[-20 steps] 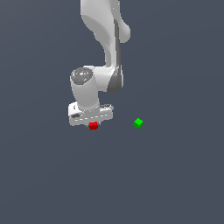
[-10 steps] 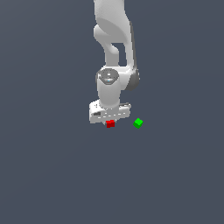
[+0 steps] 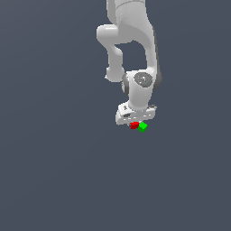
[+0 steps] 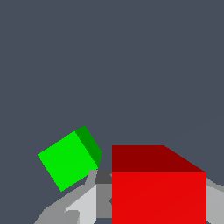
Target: Stack the red cube on top of the green cube.
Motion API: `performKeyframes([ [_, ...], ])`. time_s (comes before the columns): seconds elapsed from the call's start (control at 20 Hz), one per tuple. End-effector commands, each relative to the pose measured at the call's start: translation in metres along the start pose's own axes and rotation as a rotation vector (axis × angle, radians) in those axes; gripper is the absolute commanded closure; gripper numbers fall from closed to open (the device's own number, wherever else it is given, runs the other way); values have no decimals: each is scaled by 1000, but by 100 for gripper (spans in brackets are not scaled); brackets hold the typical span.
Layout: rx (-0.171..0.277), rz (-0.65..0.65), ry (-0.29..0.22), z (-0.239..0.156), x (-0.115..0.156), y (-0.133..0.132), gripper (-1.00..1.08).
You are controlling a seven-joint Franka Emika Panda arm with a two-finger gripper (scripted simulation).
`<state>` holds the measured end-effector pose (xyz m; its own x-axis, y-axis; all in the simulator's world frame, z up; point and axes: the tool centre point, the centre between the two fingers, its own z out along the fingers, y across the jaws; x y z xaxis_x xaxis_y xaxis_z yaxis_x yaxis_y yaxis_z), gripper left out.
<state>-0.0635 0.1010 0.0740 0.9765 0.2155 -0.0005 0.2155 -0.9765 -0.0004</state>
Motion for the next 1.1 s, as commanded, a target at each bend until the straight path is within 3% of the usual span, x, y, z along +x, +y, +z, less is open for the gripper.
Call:
performKeyframes([
  [0.0,0,2,1,4,0,-21,108],
  [0.25,0,2,1,10,0,-49,108],
  [0.55,0,2,1,12,1,-60,108],
  [0.6,0,2,1,12,1,-60,-92],
  [1.05,0,2,1,12,1,-60,-92],
])
